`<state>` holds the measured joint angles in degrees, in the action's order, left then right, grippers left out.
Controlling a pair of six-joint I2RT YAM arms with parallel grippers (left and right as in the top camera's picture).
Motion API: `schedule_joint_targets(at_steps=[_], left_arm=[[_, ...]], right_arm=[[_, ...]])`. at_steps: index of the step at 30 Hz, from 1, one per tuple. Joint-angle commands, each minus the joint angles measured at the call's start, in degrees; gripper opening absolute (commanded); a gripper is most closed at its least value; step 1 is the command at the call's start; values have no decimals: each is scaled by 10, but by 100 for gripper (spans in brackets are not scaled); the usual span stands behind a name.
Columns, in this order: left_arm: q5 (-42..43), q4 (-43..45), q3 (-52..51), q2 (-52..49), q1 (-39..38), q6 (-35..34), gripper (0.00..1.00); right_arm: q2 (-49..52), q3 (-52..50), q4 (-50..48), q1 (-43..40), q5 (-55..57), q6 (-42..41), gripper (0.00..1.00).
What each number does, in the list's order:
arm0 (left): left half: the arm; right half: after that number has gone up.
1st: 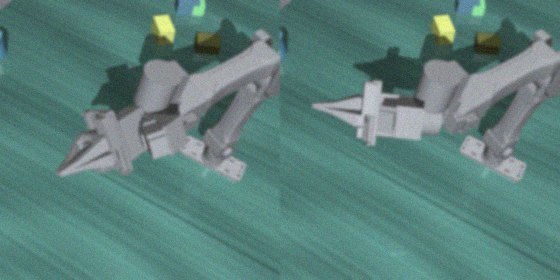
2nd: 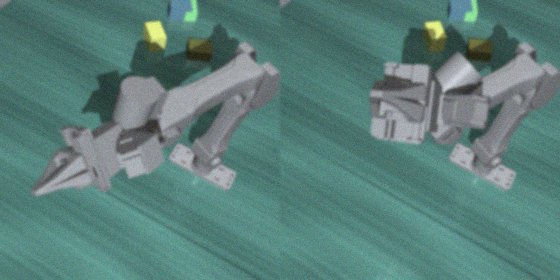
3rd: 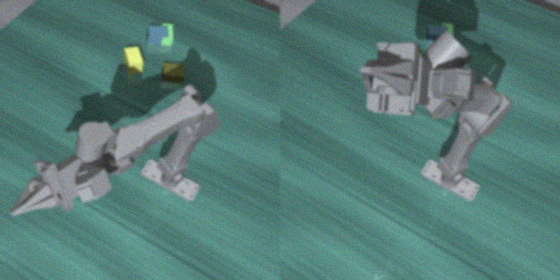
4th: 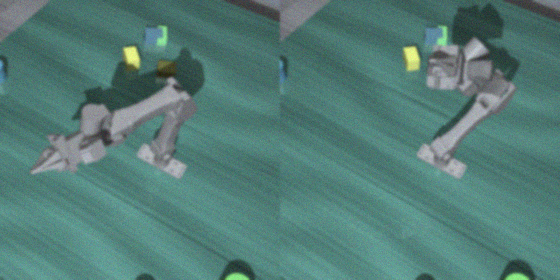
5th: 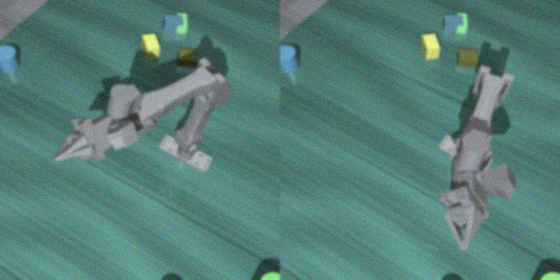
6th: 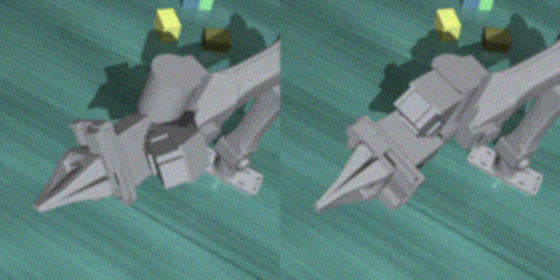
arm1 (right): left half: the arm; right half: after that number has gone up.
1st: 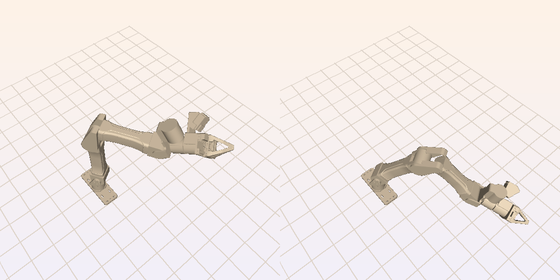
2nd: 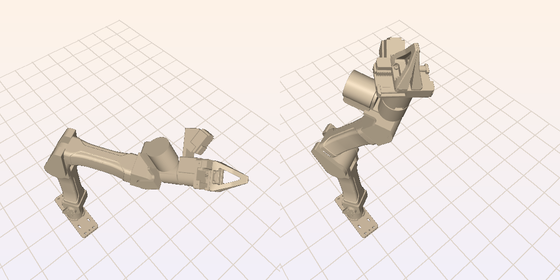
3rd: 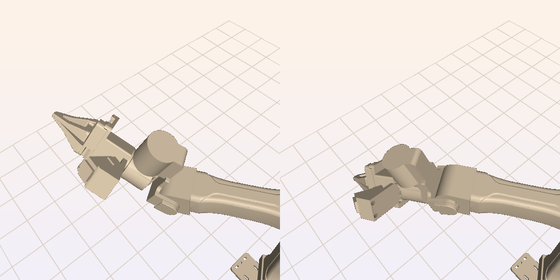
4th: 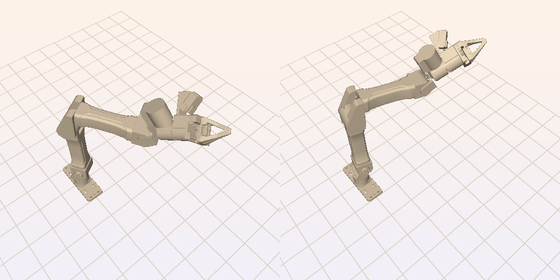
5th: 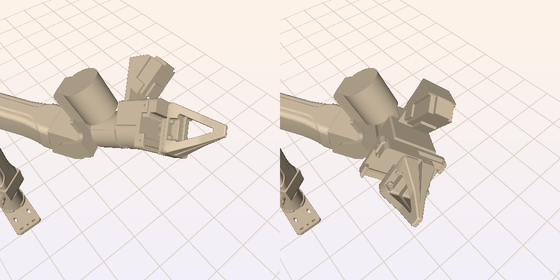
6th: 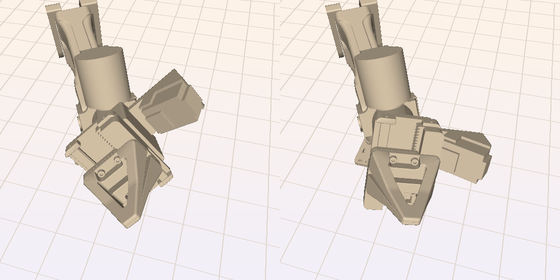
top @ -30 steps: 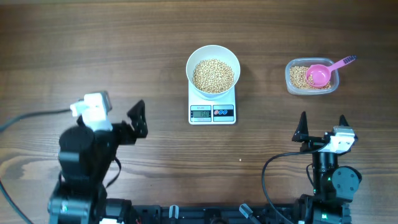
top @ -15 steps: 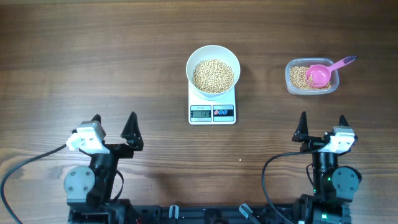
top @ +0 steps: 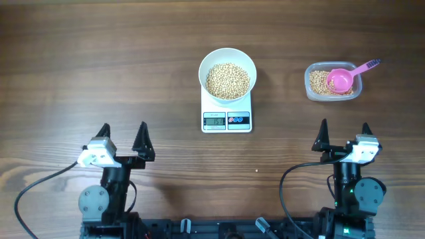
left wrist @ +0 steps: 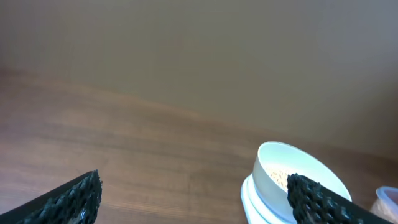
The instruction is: Scoop item into bowl and weigh 150g on scale
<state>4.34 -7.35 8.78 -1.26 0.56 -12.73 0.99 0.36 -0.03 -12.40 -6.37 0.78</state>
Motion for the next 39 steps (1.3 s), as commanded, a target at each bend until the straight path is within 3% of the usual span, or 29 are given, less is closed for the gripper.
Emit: schedule_joint_targets(at_steps=[1,7,11,20,28,39], left_arm=[[-4,35,-31,11,6,5,100],[-4,112,-85,11,9,5,100],[-4,115,-84,11,10,5,100],[-4,30,-84,11,11,6,100],[-4,31,-84,11,11,125,100],[-22,29,-85,11,11,139,100]], right_arm=[[-7,0,-2,4,5,7,100],[-7,0,-2,4,5,7,100],[-7,0,-2,4,5,7,100],[-7,-1,-3,4,5,7,100],[-7,0,-3,4,5,7,100],[-7,0,-3,4,5,7,100]])
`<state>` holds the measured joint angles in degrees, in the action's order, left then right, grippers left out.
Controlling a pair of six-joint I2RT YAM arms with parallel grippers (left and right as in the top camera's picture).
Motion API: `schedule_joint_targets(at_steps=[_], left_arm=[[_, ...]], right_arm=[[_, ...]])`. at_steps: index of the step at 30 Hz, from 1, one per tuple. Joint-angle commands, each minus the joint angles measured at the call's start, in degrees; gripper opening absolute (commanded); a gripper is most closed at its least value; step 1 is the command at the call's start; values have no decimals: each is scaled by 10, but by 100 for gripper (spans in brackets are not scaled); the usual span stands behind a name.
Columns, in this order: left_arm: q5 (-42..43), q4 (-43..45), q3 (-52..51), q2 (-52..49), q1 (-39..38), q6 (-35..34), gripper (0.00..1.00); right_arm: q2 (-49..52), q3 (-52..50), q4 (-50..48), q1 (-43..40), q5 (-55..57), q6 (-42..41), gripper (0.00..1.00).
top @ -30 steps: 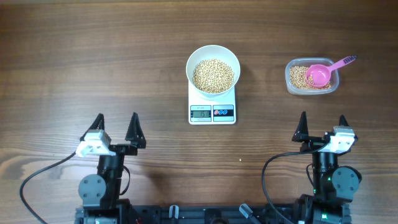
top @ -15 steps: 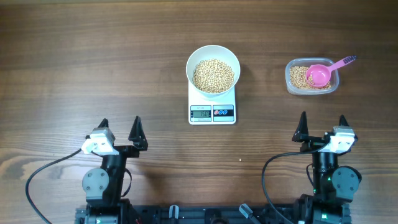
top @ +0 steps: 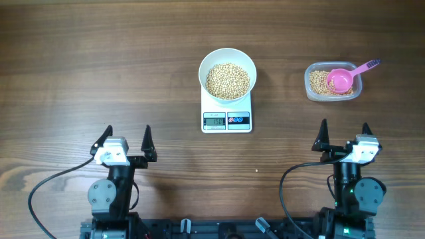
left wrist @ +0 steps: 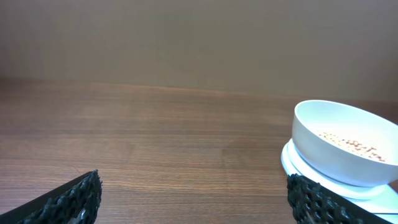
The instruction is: Scoop item into bowl and weigh 150g on scale
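A white bowl [top: 227, 75] full of beige beans rests on a white kitchen scale [top: 226, 120] at the table's centre back; the bowl [left wrist: 345, 149] also shows at the right of the left wrist view. A clear tub [top: 333, 82] of beans holds a pink scoop [top: 341, 79] at the back right. My left gripper [top: 127, 133] stands open near the front left, nothing between its fingertips [left wrist: 79, 194]. At the front right my right gripper [top: 344, 130] is open too, well short of the tub.
Brown wooden table [top: 99, 66] all round. Black cables trail from both arm bases along the front edge. A tiny pale speck [top: 257, 170] lies on the wood in front of the scale.
My left arm has shifted slightly right and squared up toward the back. In its wrist view the bowl now looks level and sits further right. Bowl, scale, tub and right arm are unchanged.
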<state>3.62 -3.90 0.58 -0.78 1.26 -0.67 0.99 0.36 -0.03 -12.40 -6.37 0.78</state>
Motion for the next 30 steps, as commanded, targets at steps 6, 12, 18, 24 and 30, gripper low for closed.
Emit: schedule_joint_targets(at_steps=[6,12,18,24,30], left_arm=[[-18,-6,-3,6,4,33,100],[-20,-6,-3,6,4,33,100],[-19,-6,-3,6,4,32,100],[-18,-5,-3,6,4,33,100],[-18,-5,-3,6,4,33,100]], right_arm=[[-7,-1,-3,4,5,7,99],[-7,0,-2,4,5,7,100],[-7,-1,-3,4,5,7,100],[-7,0,-3,4,5,7,100],[-7,0,-2,4,5,7,100]])
